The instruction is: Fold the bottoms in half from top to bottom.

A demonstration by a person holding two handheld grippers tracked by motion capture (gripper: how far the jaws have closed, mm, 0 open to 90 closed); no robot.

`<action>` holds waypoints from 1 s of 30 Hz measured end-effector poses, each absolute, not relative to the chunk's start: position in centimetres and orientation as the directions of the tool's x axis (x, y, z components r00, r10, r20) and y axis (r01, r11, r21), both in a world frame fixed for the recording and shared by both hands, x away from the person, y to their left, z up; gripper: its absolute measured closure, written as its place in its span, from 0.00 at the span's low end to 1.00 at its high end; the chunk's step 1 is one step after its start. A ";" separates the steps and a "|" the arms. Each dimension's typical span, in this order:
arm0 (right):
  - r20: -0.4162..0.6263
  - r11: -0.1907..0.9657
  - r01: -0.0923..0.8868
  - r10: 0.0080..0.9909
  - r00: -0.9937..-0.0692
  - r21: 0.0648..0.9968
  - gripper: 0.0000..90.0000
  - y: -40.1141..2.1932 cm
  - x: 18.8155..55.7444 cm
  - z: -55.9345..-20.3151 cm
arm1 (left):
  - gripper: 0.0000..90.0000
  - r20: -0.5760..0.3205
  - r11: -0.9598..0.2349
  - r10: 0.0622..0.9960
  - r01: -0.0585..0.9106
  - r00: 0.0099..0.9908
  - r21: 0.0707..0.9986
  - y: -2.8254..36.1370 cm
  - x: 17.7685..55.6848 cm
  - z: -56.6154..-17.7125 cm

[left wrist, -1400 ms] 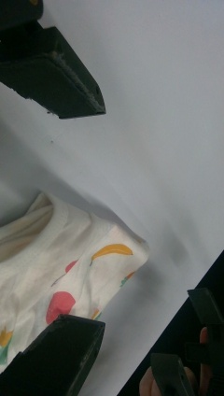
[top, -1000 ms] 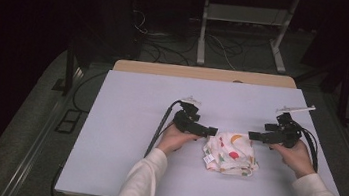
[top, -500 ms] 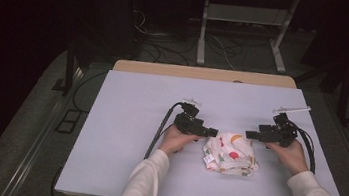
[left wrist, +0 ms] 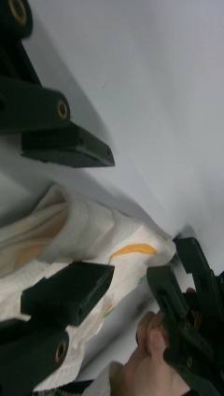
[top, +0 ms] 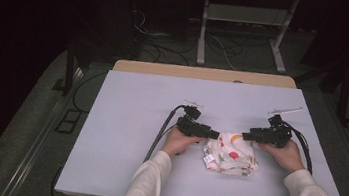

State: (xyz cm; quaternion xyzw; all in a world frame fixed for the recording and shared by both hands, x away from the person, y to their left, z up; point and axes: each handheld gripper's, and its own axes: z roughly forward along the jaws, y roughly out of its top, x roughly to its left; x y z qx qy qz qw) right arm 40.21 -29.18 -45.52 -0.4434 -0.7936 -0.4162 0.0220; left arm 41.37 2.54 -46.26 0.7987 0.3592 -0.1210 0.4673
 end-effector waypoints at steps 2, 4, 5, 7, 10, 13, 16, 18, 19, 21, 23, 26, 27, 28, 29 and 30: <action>0.418 0.256 0.721 0.672 -0.611 0.643 0.58 -29.3 40.3 -45.6 | 0.56 -0.540 -0.302 0.453 0.692 0.710 0.656 2.5 41.4 -46.4; 0.415 0.266 0.715 0.664 -0.622 0.646 0.68 -29.2 40.3 -45.8 | 0.64 -0.547 -0.308 0.436 0.689 0.715 0.655 2.4 41.4 -46.5; 0.419 0.270 0.714 0.656 -0.627 0.646 0.74 -29.2 40.3 -45.8 | 0.68 -0.548 -0.310 0.433 0.689 0.716 0.655 2.4 41.3 -46.5; 0.427 0.279 0.715 0.645 -0.634 0.641 0.89 -29.2 40.3 -45.8 | 0.79 -0.533 -0.316 0.442 0.681 0.722 0.660 2.3 41.3 -46.5; 0.449 0.266 0.725 0.636 -0.628 0.635 0.94 -29.3 40.4 -45.8 | 0.88 -0.509 -0.327 0.453 0.667 0.732 0.669 2.2 41.2 -46.5; 0.468 0.240 0.739 0.642 -0.607 0.629 0.95 -29.4 40.5 -45.8 | 0.90 -0.481 -0.343 0.462 0.650 0.746 0.678 2.2 41.1 -46.3; 0.466 0.234 0.748 0.657 -0.593 0.621 0.95 -29.5 40.5 -46.0 | 0.90 -0.462 -0.344 0.470 0.638 0.752 0.689 2.3 40.9 -46.0; 0.472 0.222 0.754 0.662 -0.582 0.619 0.96 -29.6 40.5 -45.9 | 0.90 -0.452 -0.344 0.474 0.631 0.756 0.695 2.4 40.9 -45.7; 0.467 0.219 0.752 0.667 -0.580 0.622 0.96 -29.6 40.5 -45.8 | 0.90 -0.449 -0.343 0.476 0.630 0.756 0.697 2.5 40.8 -45.6; 0.472 0.201 0.752 0.670 -0.573 0.628 0.96 -29.6 40.4 -45.6 | 0.90 -0.437 -0.342 0.482 0.622 0.760 0.705 2.7 40.7 -45.2; 0.468 0.193 0.749 0.675 -0.570 0.633 0.96 -29.5 40.4 -45.3 | 0.90 -0.428 -0.343 0.485 0.616 0.763 0.709 2.9 40.7 -44.9; 0.462 0.190 0.744 0.678 -0.571 0.641 0.96 -29.1 40.3 -45.1 | 0.90 -0.417 -0.346 0.492 0.611 0.764 0.712 3.3 40.5 -44.5; 0.463 0.188 0.742 0.676 -0.573 0.644 0.96 -29.0 40.3 -45.0 | 0.90 -0.414 -0.346 0.494 0.610 0.764 0.713 3.4 40.5 -44.4; 0.462 0.189 0.740 0.675 -0.575 0.645 0.96 -28.8 40.3 -44.9 | 0.90 -0.411 -0.347 0.497 0.610 0.764 0.712 3.6 40.5 -44.3; 0.458 0.189 0.736 0.675 -0.578 0.650 0.96 -28.7 40.3 -44.8 | 0.90 -0.408 -0.348 0.499 0.609 0.764 0.713 3.8 40.5 -44.2; 0.458 0.186 0.733 0.674 -0.580 0.654 0.96 -28.5 40.3 -44.7 | 0.90 -0.402 -0.349 0.505 0.607 0.763 0.714 4.0 40.5 -44.1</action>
